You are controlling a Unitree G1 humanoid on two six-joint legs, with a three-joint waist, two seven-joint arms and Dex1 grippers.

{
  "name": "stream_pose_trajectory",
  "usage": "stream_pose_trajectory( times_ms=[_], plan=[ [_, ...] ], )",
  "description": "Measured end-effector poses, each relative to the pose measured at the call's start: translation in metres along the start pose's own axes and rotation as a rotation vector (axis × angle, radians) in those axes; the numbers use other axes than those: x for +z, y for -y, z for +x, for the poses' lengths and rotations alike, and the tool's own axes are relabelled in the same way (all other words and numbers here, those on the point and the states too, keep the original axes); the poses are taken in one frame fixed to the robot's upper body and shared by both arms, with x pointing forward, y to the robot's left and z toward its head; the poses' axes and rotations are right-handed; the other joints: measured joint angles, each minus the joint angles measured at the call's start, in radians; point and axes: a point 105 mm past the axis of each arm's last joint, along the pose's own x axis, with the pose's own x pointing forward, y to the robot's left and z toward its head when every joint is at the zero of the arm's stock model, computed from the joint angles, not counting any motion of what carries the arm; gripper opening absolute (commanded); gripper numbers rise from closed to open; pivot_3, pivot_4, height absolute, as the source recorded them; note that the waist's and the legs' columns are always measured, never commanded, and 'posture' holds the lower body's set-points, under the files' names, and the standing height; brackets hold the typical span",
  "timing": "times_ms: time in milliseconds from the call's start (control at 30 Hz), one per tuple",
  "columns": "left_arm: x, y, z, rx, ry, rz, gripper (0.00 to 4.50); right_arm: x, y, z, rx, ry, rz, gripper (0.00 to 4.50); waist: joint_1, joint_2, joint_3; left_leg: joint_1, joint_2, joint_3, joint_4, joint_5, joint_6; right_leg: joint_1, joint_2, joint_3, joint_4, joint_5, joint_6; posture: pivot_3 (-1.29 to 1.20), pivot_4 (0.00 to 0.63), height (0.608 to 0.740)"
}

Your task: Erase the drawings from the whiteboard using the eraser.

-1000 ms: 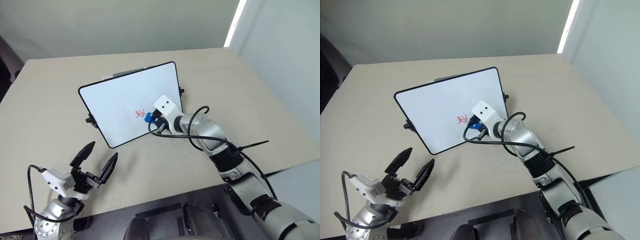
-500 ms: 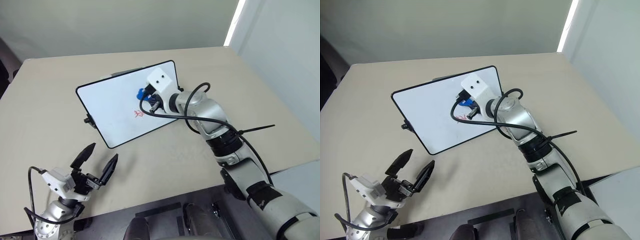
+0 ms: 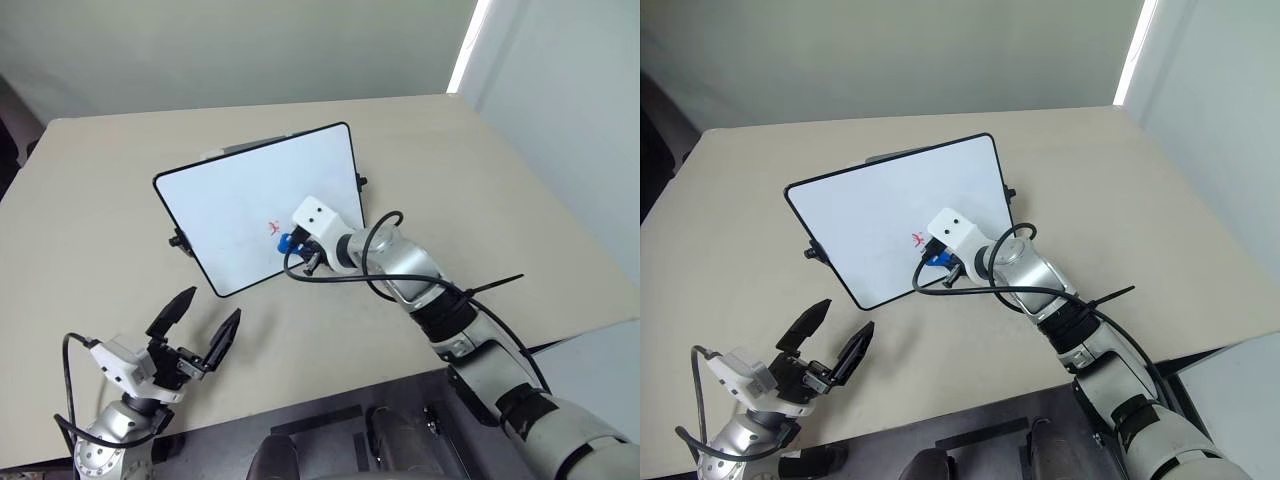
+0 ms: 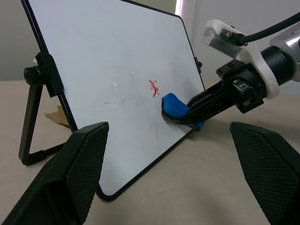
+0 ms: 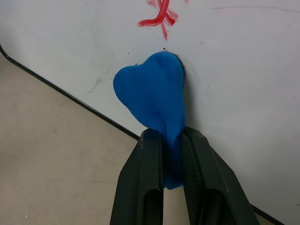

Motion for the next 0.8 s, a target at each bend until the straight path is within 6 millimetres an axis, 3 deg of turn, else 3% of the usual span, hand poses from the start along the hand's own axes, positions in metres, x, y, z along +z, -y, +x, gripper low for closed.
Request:
stream_pose_trajectory(
  times_ms=[167, 333, 433, 633, 800],
  plan=[
    [0.001, 0.000, 0.001, 0.000, 0.003, 0.001, 4.50, 0.013, 0.006, 0.001, -0.022, 0.014, 0.002, 0.32, 0.000, 0.000, 0.000, -0.001, 0.000, 0.000, 0.000, 0.000, 0.000, -0.002, 0.000, 0.000, 0.000, 0.000, -0.001, 0.00, 0.150, 0.740],
    [0.001, 0.000, 0.001, 0.000, 0.006, 0.001, 4.50, 0.062, 0.027, -0.015, -0.105, 0.138, -0.020, 0.32, -0.001, 0.000, 0.000, -0.001, 0.000, -0.001, -0.001, 0.001, 0.001, -0.003, 0.001, 0.000, 0.001, 0.002, -0.003, 0.00, 0.150, 0.740],
    [0.001, 0.000, 0.001, 0.001, 0.005, 0.001, 4.50, 0.075, 0.033, -0.021, -0.132, 0.183, -0.018, 0.32, -0.001, 0.000, 0.000, -0.002, 0.000, -0.001, -0.001, 0.001, 0.002, -0.002, 0.001, 0.000, 0.000, 0.002, -0.003, 0.00, 0.150, 0.740],
    [0.001, 0.000, 0.002, 0.002, 0.006, 0.002, 4.50, 0.069, 0.025, -0.018, -0.107, 0.179, -0.014, 0.32, -0.001, 0.000, 0.000, -0.002, 0.000, 0.000, -0.002, 0.001, 0.001, -0.003, 0.001, 0.000, -0.001, 0.002, -0.003, 0.00, 0.150, 0.740],
    [0.001, 0.000, 0.001, 0.003, 0.005, 0.001, 4.50, 0.019, -0.010, -0.001, 0.034, 0.015, -0.038, 0.32, 0.000, 0.000, 0.000, -0.004, 0.000, 0.000, 0.000, 0.001, 0.001, -0.003, 0.001, 0.000, -0.001, 0.002, -0.003, 0.00, 0.150, 0.740]
  ],
)
